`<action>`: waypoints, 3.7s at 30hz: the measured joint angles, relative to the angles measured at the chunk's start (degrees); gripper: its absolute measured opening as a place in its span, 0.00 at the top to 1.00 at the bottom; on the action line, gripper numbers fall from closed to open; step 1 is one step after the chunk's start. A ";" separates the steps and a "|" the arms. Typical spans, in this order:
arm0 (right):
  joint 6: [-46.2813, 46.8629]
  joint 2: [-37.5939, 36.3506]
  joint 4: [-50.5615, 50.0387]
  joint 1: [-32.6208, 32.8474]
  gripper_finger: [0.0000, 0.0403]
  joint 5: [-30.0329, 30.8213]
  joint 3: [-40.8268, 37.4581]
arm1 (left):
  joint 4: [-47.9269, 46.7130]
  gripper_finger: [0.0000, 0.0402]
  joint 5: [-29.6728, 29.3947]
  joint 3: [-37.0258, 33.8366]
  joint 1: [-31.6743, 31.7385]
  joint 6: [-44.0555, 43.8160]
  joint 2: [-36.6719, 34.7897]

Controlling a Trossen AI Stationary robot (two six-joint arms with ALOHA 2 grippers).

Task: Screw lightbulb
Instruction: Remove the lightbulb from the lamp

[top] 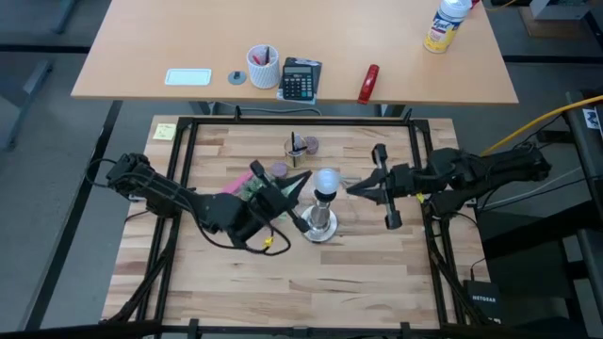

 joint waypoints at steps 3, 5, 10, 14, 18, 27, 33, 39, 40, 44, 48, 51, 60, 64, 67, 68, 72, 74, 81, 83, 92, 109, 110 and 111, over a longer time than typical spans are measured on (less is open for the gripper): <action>0.05 1.01 -0.05 -0.02 0.96 0.97 0.00 | -1.95 1.00 -0.06 0.00 1.02 -2.03 0.00; 0.05 1.53 0.17 -0.02 0.96 2.09 0.00 | -2.63 1.00 -0.09 0.00 1.32 -3.11 0.00; 0.05 2.62 0.09 -0.02 0.96 4.68 0.00 | -7.13 1.00 0.34 0.00 1.60 -7.60 0.00; 0.05 2.62 0.14 -0.02 0.96 5.13 0.00 | -8.42 1.00 2.40 0.00 1.52 -9.77 0.00; 0.05 2.62 0.08 0.00 0.96 6.31 0.00 | -9.28 1.00 3.98 0.00 1.54 -11.73 -0.02; 0.05 2.62 0.07 0.02 0.96 7.84 0.00 | -9.74 1.00 4.11 0.00 0.51 -12.20 -0.05; 0.02 2.59 0.21 -0.06 0.96 9.87 0.00 | -9.83 1.00 5.73 0.00 -0.63 -12.39 -0.07; -0.02 2.64 0.00 -0.13 0.96 14.33 0.00 | -9.85 1.00 5.90 -0.02 -1.75 -13.21 0.07; -0.02 2.64 -0.09 -0.11 0.96 14.43 0.00 | -9.85 1.00 5.88 -0.02 -1.91 -13.52 0.07; 0.07 2.64 -0.98 -0.11 0.96 14.52 0.00 | -9.97 1.00 5.58 -0.02 -3.19 -13.65 0.07; 2.04 2.64 -4.01 -0.09 0.96 14.44 0.00 | -10.00 1.00 5.49 -0.02 -5.07 -10.50 0.07; 3.31 2.63 -6.49 -0.09 0.96 14.22 0.00 | -9.73 1.00 5.42 -0.02 -6.05 -8.36 0.07; 4.75 0.86 -8.79 -0.04 0.96 8.70 -0.02 | -6.63 1.00 5.12 -0.02 -5.61 -16.16 -1.36; 4.62 -1.17 -8.57 -0.03 0.96 8.73 -0.02 | -6.70 1.00 5.04 -0.02 -5.94 -11.93 -6.93; 4.57 -3.05 -8.38 -0.04 0.96 9.58 -0.02 | -11.97 1.00 5.19 0.00 -5.50 -10.75 -12.19; 4.57 -3.48 -8.36 -0.04 0.96 9.63 -0.02 | -15.62 1.00 5.33 0.00 -4.99 -12.12 -14.02; 4.57 -4.34 -7.92 -0.04 0.96 9.63 -0.02 | -33.66 1.00 15.17 0.00 0.05 -23.62 -20.00; 4.57 -4.11 -7.22 -0.04 0.96 9.38 -0.02 | -40.45 1.00 23.39 0.02 3.92 -30.19 -20.94; 4.64 -0.55 -5.15 -0.04 0.96 8.04 0.00 | -44.57 1.00 32.96 -0.02 11.39 -34.94 -15.75; 5.13 0.34 -4.90 -0.04 0.96 8.04 0.00 | -44.18 1.00 33.08 -0.02 12.10 -34.04 -14.32; 6.30 1.83 -4.87 -0.02 0.96 6.81 0.00 | -38.52 1.00 33.10 -0.02 13.47 -31.42 -11.45; 6.61 1.83 -1.09 -0.02 0.96 2.25 0.00 | -37.03 1.00 36.35 -0.02 13.52 -31.85 -10.77; 6.45 1.83 -1.09 -0.02 0.96 2.33 0.00 | -37.27 1.00 36.52 -0.02 13.50 -31.85 -10.45; 6.37 1.83 -1.09 -0.02 0.96 2.48 0.00 | -37.11 1.00 36.53 -0.04 13.47 -31.85 -9.70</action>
